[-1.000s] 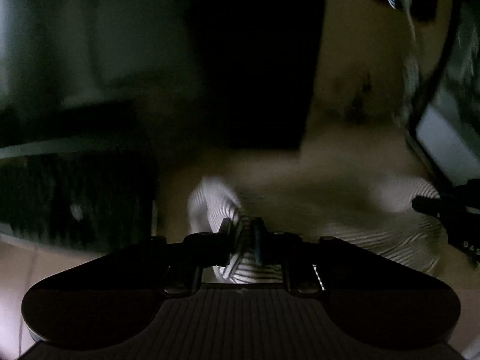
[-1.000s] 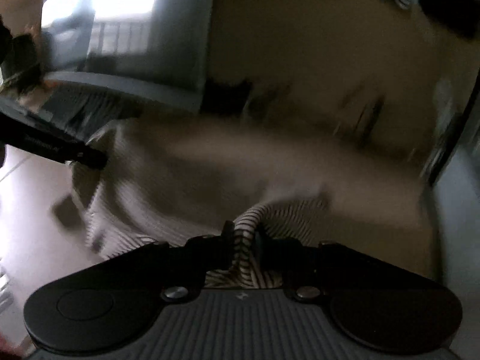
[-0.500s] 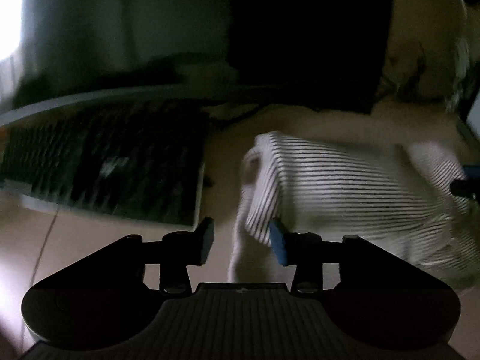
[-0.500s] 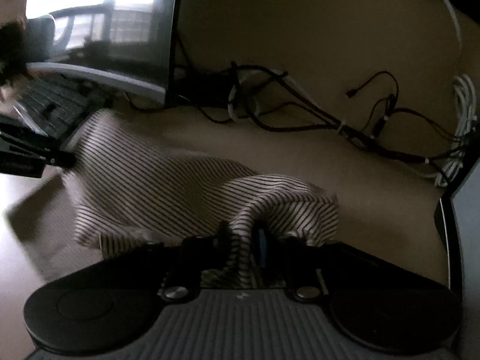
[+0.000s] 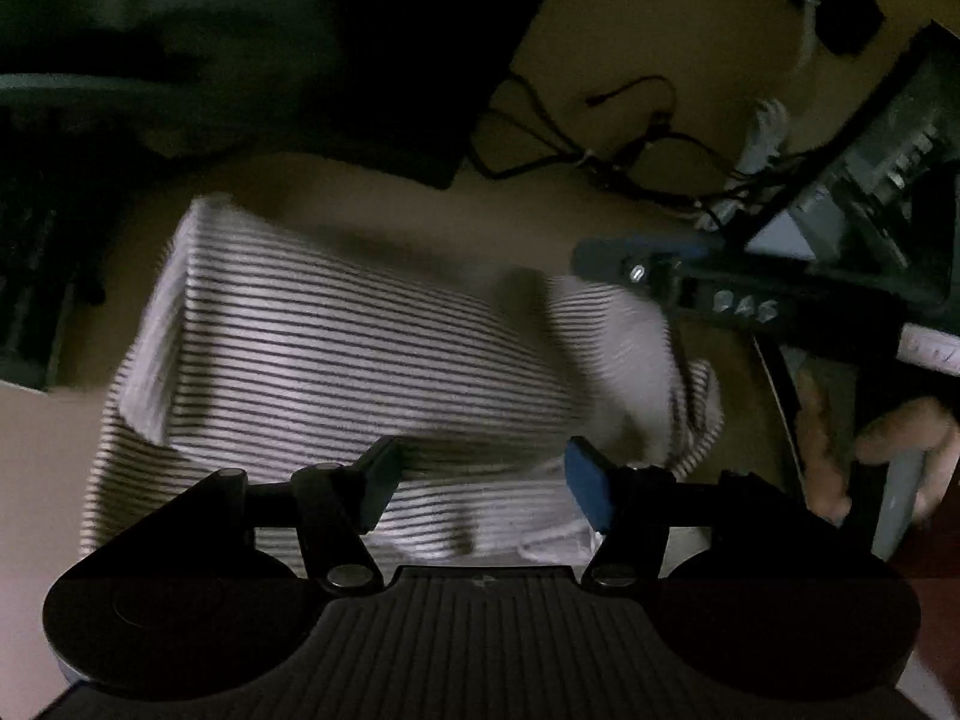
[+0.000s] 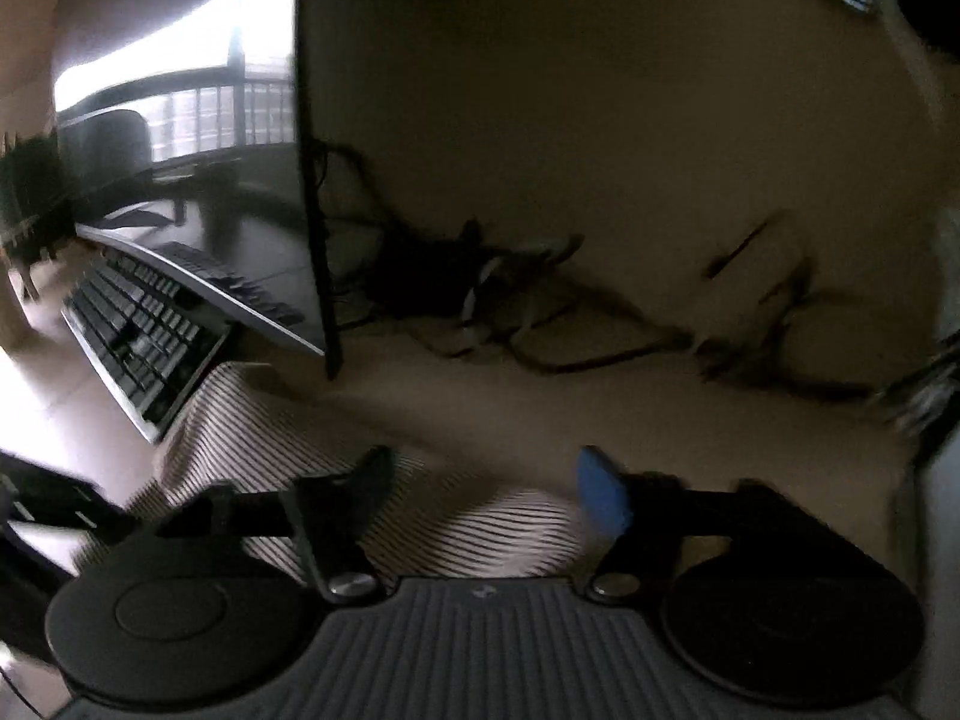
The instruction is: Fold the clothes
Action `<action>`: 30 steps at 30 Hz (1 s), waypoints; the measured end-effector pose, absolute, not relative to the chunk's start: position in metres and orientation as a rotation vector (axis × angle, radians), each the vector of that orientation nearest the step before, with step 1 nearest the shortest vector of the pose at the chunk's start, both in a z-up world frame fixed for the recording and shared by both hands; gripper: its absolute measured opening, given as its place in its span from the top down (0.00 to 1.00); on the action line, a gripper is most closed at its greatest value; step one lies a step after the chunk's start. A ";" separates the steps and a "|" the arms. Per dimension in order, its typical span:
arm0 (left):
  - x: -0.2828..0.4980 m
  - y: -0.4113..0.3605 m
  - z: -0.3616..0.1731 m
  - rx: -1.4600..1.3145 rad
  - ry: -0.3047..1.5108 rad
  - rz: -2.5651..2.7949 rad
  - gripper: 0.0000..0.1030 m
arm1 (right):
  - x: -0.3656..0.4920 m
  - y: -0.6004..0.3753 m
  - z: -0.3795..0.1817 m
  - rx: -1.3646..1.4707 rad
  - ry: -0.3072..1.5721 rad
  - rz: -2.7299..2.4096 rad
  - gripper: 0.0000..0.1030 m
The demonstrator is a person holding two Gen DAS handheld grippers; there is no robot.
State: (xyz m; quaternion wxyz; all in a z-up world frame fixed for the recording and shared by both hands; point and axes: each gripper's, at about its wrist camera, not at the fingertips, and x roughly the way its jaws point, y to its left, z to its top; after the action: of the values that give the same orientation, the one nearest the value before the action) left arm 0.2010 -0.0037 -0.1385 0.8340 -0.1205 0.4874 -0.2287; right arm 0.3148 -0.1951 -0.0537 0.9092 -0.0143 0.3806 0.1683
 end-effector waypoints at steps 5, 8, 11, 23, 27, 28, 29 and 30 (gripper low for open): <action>0.204 0.011 -0.161 -0.330 1.069 -0.484 0.38 | 0.319 -0.189 -0.103 -0.005 0.948 0.426 0.80; 0.190 0.020 -0.165 -0.311 1.102 -0.502 0.38 | 0.290 -0.186 -0.106 -0.025 0.975 0.479 0.80; 0.167 0.035 -0.168 -0.283 1.100 -0.503 0.37 | 0.296 -0.181 -0.106 -0.032 0.971 0.523 0.80; 0.155 0.064 -0.167 -0.321 1.133 -0.436 0.28 | 0.347 -0.159 -0.102 -0.052 0.929 0.689 0.18; 0.147 0.084 -0.163 -0.385 1.135 -0.405 0.25 | 0.358 -0.170 -0.117 0.055 0.977 0.726 0.17; 0.145 0.090 -0.161 -0.395 1.134 -0.388 0.22 | 0.361 -0.174 -0.121 0.094 0.997 0.732 0.17; 0.144 0.096 -0.159 -0.401 1.131 -0.376 0.21 | 0.363 -0.178 -0.125 0.134 1.014 0.737 0.17; 0.143 0.101 -0.158 -0.408 1.130 -0.370 0.21 | 0.364 -0.180 -0.127 0.165 1.021 0.741 0.16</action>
State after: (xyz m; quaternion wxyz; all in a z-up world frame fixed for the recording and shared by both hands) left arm 0.1428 0.1007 -0.1583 0.8089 -0.1908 0.5286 -0.1730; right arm 0.3642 -0.1801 -0.1266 0.8043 0.0770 0.4767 0.3462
